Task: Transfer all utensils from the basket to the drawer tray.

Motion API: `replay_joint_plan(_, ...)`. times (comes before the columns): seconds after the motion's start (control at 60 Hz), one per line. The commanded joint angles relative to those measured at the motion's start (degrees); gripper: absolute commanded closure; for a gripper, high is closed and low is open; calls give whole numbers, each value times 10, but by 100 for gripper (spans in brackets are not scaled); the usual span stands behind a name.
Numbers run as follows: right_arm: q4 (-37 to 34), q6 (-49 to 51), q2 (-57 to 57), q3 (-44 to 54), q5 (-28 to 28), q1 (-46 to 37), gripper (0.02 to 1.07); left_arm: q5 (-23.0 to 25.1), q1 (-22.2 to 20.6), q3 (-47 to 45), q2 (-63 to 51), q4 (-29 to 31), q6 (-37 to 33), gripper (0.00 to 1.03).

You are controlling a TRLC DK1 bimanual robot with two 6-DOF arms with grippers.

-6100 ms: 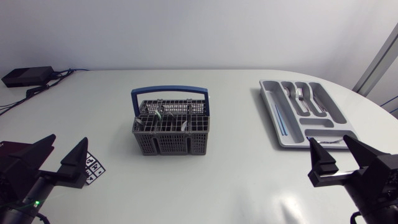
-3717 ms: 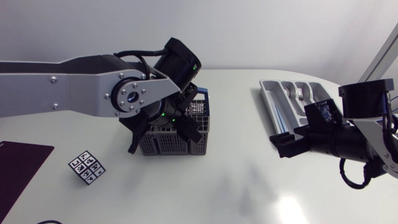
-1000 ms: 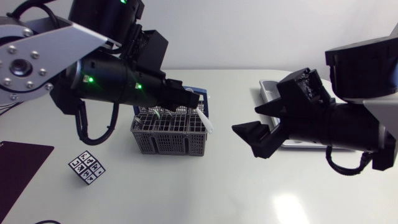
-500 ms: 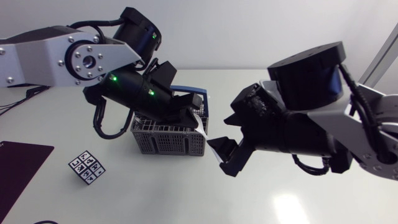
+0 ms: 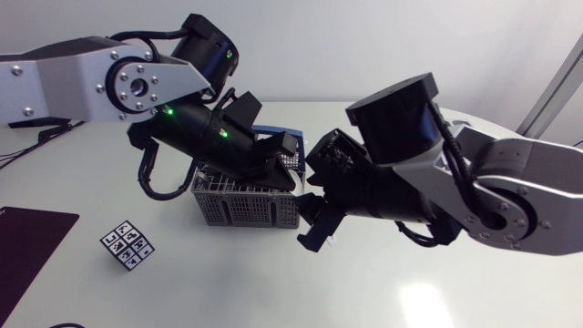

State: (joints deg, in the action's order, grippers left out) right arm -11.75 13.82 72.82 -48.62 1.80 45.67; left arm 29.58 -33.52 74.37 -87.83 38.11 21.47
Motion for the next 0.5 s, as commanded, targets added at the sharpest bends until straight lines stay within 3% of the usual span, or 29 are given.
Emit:
replay_joint_plan(0.0, 8, 16, 13, -15, 7, 4, 75, 8, 3, 20, -11, 9, 15, 100)
replay_joint_plan(0.133, 9, 20, 13, -15, 7, 4, 91, 8, 5, 20, -11, 9, 15, 100)
replay_joint_plan(0.417, -2, 23, 22, -14, 0, 5, 100, 9, 7, 20, -6, 9, 15, 100)
replay_joint_plan(0.483, -2, 23, 18, -12, -4, 5, 100, 12, 9, 20, -1, 8, 14, 87)
